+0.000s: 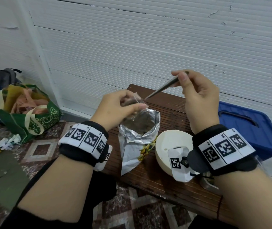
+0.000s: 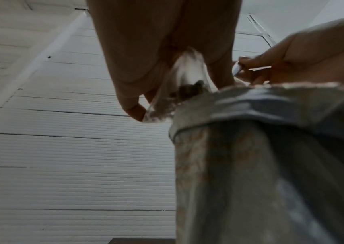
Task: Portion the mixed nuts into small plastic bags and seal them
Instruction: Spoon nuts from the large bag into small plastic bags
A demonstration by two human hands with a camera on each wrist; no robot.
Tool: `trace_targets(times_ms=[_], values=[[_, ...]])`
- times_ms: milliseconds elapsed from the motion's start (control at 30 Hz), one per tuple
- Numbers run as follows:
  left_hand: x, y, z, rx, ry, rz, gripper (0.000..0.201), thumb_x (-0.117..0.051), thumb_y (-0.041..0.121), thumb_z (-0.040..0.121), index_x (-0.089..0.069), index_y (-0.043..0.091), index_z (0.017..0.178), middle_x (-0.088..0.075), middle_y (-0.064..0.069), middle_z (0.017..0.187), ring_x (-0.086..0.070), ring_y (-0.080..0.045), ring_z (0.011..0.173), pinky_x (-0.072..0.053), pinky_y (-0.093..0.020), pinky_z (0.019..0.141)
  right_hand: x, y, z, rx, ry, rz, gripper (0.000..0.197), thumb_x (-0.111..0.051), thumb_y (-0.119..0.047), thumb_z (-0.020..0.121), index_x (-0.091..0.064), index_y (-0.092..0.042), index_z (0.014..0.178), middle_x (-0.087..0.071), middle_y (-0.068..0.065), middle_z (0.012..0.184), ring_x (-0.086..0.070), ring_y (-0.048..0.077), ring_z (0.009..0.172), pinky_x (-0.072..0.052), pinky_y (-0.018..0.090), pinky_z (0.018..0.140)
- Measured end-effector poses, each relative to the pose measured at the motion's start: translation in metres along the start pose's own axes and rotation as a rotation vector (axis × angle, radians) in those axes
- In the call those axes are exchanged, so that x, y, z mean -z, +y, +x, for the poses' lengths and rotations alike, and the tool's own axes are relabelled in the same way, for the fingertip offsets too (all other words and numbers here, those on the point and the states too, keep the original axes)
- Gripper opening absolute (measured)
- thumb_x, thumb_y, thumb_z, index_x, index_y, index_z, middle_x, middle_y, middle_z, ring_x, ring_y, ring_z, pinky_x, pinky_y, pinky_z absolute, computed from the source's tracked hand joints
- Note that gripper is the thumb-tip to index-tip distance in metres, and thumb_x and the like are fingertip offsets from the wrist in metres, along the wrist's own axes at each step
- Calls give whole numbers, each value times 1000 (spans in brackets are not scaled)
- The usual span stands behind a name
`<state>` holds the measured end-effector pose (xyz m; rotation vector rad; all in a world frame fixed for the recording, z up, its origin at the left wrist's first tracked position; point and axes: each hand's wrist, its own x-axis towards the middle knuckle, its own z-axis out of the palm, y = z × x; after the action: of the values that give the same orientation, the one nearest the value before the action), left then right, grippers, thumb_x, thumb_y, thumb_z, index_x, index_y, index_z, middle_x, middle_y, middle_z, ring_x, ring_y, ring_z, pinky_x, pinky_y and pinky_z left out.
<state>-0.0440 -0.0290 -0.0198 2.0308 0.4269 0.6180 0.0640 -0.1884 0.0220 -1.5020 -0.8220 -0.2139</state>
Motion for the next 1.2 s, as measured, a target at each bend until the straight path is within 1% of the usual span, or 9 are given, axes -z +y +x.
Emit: trace_targets(times_ms=[167, 267, 467, 533, 600, 667, 833, 967, 1200], values=[[13, -4, 3, 32, 61, -42, 37, -74, 50, 60, -69, 27, 88, -70, 11, 82, -66, 2, 75, -47, -6, 63, 16, 3, 11, 19, 255, 46, 17, -51, -17, 98, -68, -20, 93, -66, 4, 84, -53, -5, 61, -41, 14, 66], [18, -6, 2, 40, 44, -79, 43, -76, 46, 61, -72, 20, 96, -72, 9, 78, -69, -5, 73, -53, -14, 60, 23, 9, 14, -35, 345, -8, 21, -50, -18, 98, -65, -26, 86, -67, 2, 84, -54, -4, 59, -42, 17, 66], [20, -8, 0, 86, -89, -29, 50, -75, 56, 58, -70, 25, 98, -75, 8, 84, -72, -17, 80, -58, -51, 79, 8, 29, -11, -68, 31, -287, 16, -56, -23, 95, -70, -25, 89, -62, -15, 72, -52, 0, 62, -39, 9, 60], [17, -9, -1, 93, -114, -15, 46, -75, 54, 61, -71, 26, 97, -75, 5, 85, -71, -13, 80, -56, -48, 84, 1, 36, -23, 8, -114, -390, 17, -57, -23, 95, -73, -20, 97, -64, -15, 72, -49, 0, 57, -40, 15, 59], [16, -10, 0, 92, -125, 3, 44, -75, 54, 62, -71, 27, 96, -75, 7, 84, -71, -10, 81, -56, -45, 86, -5, 43, -34, 94, -236, -490, 18, -57, -21, 95, -74, -18, 98, -68, -6, 73, -50, 13, 59, -43, 30, 62], [16, -9, 0, 89, -131, 9, 44, -75, 55, 61, -71, 28, 95, -74, 9, 82, -70, -4, 82, -57, -36, 85, -10, 50, -43, 167, -317, -573, 20, -55, -21, 93, -75, -16, 93, -68, 0, 68, -51, 23, 63, -40, 32, 65], [15, -7, 0, 78, -157, 8, 39, -76, 51, 65, -70, 27, 96, -74, 10, 79, -68, 2, 79, -48, -13, 72, -18, 59, -53, 7, -426, -562, 17, -59, -21, 93, -74, -15, 92, -66, 4, 69, -55, 21, 69, -43, 32, 65], [16, -7, -1, 82, -165, -7, 42, -75, 53, 62, -70, 28, 95, -73, 11, 75, -68, 1, 78, -47, -16, 75, -19, 53, -50, -199, -353, -383, 18, -59, -16, 93, -74, -11, 84, -68, -1, 68, -55, 6, 61, -41, 17, 59], [17, -7, -1, 75, -173, -12, 46, -73, 56, 61, -70, 29, 97, -74, 12, 78, -69, -3, 80, -48, -17, 76, -13, 48, -39, -342, -50, -303, 25, -52, -14, 96, -72, -12, 81, -67, -1, 70, -53, 7, 59, -37, 5, 54]])
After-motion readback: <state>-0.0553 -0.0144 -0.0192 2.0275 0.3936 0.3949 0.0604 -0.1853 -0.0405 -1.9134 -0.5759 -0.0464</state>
